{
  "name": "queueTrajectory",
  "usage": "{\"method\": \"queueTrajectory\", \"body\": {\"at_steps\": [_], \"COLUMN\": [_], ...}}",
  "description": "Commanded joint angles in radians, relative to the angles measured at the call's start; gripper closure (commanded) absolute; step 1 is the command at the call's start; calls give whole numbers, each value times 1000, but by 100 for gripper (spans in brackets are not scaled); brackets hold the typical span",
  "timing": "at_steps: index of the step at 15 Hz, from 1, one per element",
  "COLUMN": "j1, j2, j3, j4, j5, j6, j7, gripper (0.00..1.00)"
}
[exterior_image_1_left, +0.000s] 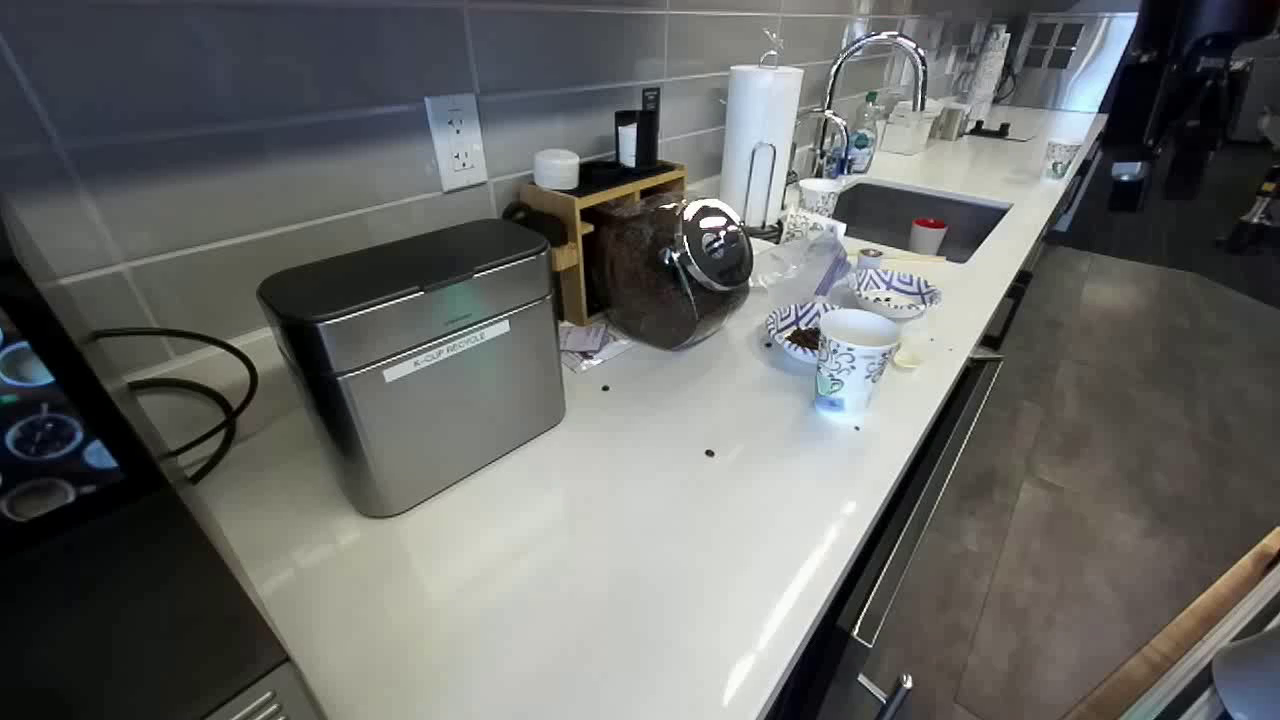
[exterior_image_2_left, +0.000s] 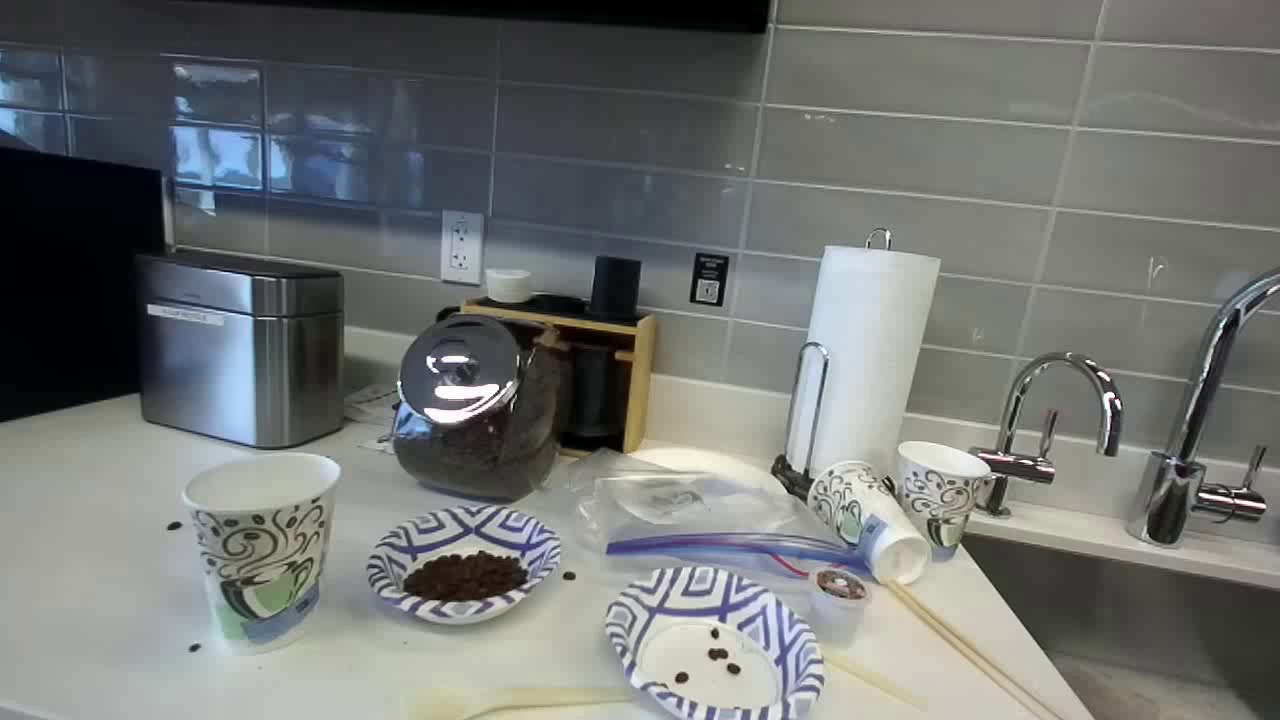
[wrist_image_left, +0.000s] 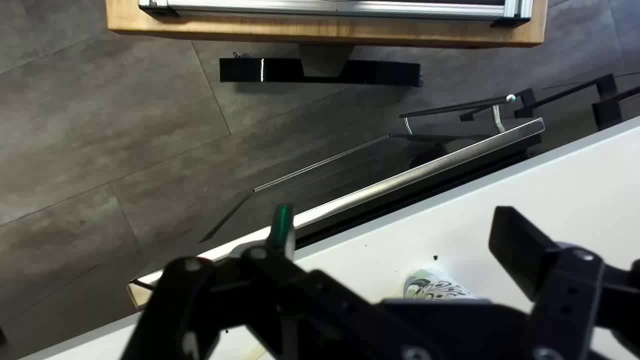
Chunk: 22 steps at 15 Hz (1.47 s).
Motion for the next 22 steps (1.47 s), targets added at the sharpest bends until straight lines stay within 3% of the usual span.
{"method": "queueTrajectory", "body": {"at_steps": [1,3,8,14,22], "j1": [-1,-41,-121,-193,-195], "j2": [1,30,77,212,243], "j3": [1,19,21,6,0], "j4": [2,-7,-65,-127,-124], "j5": [1,-30,-92,-128,-118], "j6": [-2,37,319,554,561], "j7": [0,80,243,323,306], "gripper": [0,0,0,0,0]}}
